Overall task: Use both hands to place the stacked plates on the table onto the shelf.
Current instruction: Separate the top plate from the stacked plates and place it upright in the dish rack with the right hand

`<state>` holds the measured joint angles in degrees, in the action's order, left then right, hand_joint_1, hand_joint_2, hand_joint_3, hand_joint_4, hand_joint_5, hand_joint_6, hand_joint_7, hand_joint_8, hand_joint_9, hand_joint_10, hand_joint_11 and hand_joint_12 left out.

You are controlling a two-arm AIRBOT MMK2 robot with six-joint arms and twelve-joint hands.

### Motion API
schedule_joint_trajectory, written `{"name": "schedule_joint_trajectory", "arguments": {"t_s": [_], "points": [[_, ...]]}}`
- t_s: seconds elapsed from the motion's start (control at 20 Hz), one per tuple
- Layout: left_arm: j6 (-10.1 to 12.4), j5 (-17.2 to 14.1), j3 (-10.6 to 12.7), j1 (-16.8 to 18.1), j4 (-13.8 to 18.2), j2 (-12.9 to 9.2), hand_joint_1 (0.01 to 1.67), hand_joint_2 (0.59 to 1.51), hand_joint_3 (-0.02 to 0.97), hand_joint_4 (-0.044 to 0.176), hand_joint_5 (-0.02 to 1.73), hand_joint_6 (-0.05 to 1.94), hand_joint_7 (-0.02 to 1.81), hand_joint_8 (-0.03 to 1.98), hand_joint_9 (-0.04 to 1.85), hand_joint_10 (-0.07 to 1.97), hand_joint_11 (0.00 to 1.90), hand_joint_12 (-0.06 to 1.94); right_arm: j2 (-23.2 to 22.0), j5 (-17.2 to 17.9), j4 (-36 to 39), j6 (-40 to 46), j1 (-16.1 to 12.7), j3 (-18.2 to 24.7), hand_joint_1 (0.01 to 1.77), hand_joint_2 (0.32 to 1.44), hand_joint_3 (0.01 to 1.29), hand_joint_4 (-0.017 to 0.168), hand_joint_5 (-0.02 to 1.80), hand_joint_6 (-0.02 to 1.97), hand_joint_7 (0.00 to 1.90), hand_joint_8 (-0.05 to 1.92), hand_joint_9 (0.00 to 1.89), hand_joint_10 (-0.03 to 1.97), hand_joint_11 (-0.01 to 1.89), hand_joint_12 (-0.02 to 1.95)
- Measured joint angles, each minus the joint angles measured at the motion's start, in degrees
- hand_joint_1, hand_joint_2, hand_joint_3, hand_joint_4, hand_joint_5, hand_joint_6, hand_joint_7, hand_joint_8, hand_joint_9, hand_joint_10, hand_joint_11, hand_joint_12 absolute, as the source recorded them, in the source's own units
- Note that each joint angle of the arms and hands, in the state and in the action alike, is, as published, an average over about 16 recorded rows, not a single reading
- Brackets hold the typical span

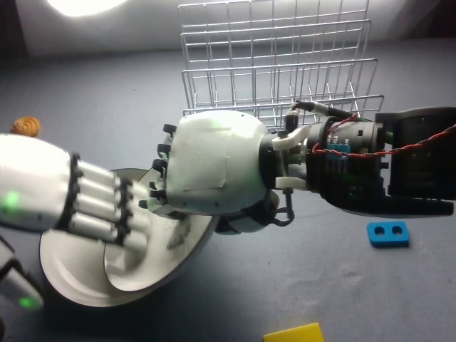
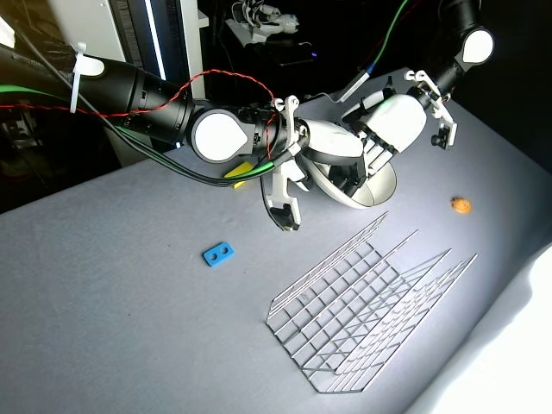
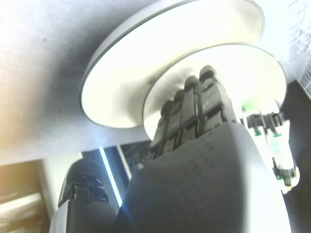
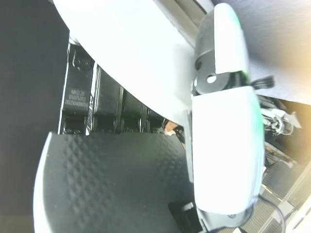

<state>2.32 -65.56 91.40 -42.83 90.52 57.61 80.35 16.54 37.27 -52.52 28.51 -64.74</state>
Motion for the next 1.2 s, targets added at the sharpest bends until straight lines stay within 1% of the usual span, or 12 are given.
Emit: {"name": "schedule_joint_trajectory", "arguments": {"t_s": [0.2, 0.5, 0.65, 0.75, 0.85, 1.0, 1.2], "points": [[1.92, -0.42, 0.22, 2.66, -0.98, -2.13, 0.02, 1.147, 0.023, 0.002, 0.02, 0.01, 0.02, -0.01, 0.02, 0.00, 0.02, 0.01, -0.28, -0.53, -0.51, 0.08, -1.40, 1.43, 1.21, 0.98, 0.01, -0.008, 0.78, 0.93, 0.93, 0.82, 0.97, 1.08, 0.86, 1.02], [6.07, -1.03, 1.48, 6.07, -1.85, -5.68, 0.02, 1.148, 0.021, 0.000, 0.03, 0.02, 0.02, -0.01, 0.02, 0.00, 0.02, 0.01, -1.52, -1.61, -1.73, 0.16, -3.85, 4.59, 1.27, 1.00, 0.01, -0.002, 0.80, 1.09, 0.92, 0.96, 0.96, 1.05, 0.85, 1.04], [8.20, -1.29, 2.21, 7.13, -1.54, -7.19, 0.02, 1.149, 0.019, -0.001, 0.03, 0.02, 0.02, -0.01, 0.02, 0.00, 0.02, 0.01, -2.79, -2.33, -2.56, 0.18, -5.10, 6.56, 1.28, 1.01, 0.01, 0.002, 0.81, 1.16, 0.92, 1.00, 0.96, 0.99, 0.84, 1.09], [9.30, -1.36, 2.64, 7.64, -1.32, -8.12, 0.02, 1.150, 0.018, 0.000, 0.03, 0.02, 0.02, -0.01, 0.02, 0.00, 0.02, 0.01, -3.87, -2.79, -3.18, 0.21, -5.93, 8.00, 1.28, 1.02, 0.01, 0.002, 0.82, 1.19, 0.91, 1.02, 0.96, 1.00, 0.83, 1.12], [10.17, -1.33, 3.05, 8.01, -1.07, -8.86, 0.02, 1.150, 0.016, 0.000, 0.03, 0.02, 0.02, -0.01, 0.02, 0.00, 0.02, 0.01, -5.08, -3.23, -3.82, 0.23, -6.74, 9.41, 1.29, 1.03, 0.01, 0.002, 0.82, 1.19, 0.90, 1.03, 0.95, 1.04, 0.82, 1.14], [11.27, -1.11, 3.43, 8.43, -0.60, -9.65, 0.02, 1.151, 0.014, 0.000, 0.03, 0.02, 0.02, -0.01, 0.02, 0.00, 0.02, 0.01, -7.05, -3.87, -4.65, 0.27, -7.85, 11.48, 1.29, 1.04, 0.01, 0.001, 0.83, 1.18, 0.90, 1.03, 0.96, 1.03, 0.82, 1.17], [12.03, -0.76, 3.20, 8.88, -0.15, -10.48, 0.02, 1.152, 0.011, 0.000, 0.03, 0.02, 0.02, -0.01, 0.02, 0.00, 0.02, 0.01, -9.83, -4.81, -5.50, 0.96, -9.39, 14.06, 1.29, 1.05, 0.01, -0.002, 0.83, 1.15, 0.91, 1.03, 0.96, 1.05, 0.82, 1.19]]}}
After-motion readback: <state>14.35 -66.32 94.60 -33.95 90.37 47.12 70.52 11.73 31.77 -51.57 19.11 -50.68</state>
